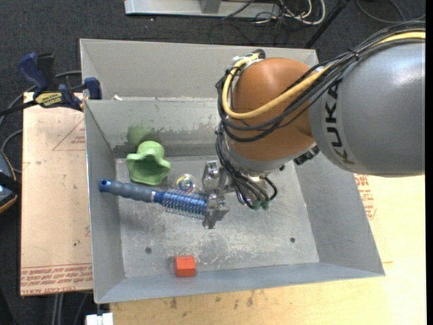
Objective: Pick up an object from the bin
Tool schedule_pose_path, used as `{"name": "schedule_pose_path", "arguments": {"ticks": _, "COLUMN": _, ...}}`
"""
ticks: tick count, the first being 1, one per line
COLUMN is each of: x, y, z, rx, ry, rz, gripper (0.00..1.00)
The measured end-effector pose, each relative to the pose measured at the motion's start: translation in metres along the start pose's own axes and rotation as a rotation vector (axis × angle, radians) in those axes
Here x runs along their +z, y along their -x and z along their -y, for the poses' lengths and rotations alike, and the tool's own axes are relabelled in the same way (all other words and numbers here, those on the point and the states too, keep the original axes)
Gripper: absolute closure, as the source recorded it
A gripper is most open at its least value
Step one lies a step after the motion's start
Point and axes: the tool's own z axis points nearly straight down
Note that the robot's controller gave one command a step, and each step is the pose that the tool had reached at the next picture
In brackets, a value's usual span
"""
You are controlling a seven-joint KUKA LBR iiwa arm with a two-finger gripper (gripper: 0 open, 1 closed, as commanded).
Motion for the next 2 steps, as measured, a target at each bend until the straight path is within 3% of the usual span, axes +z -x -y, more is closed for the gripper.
{"name": "schedule_pose_path", "arguments": {"ticks": 1, "x": 0.0027, "y": -0.0006, "z": 0.0004, "rx": 0.000, "ry": -0.001, "rz": -0.004, "gripper": 0.00}}
{"name": "schedule_pose_path", "arguments": {"ticks": 2, "x": 0.0043, "y": -0.0014, "z": 0.0004, "rx": 0.002, "ry": 0.000, "rz": -0.007, "gripper": 1.00}}
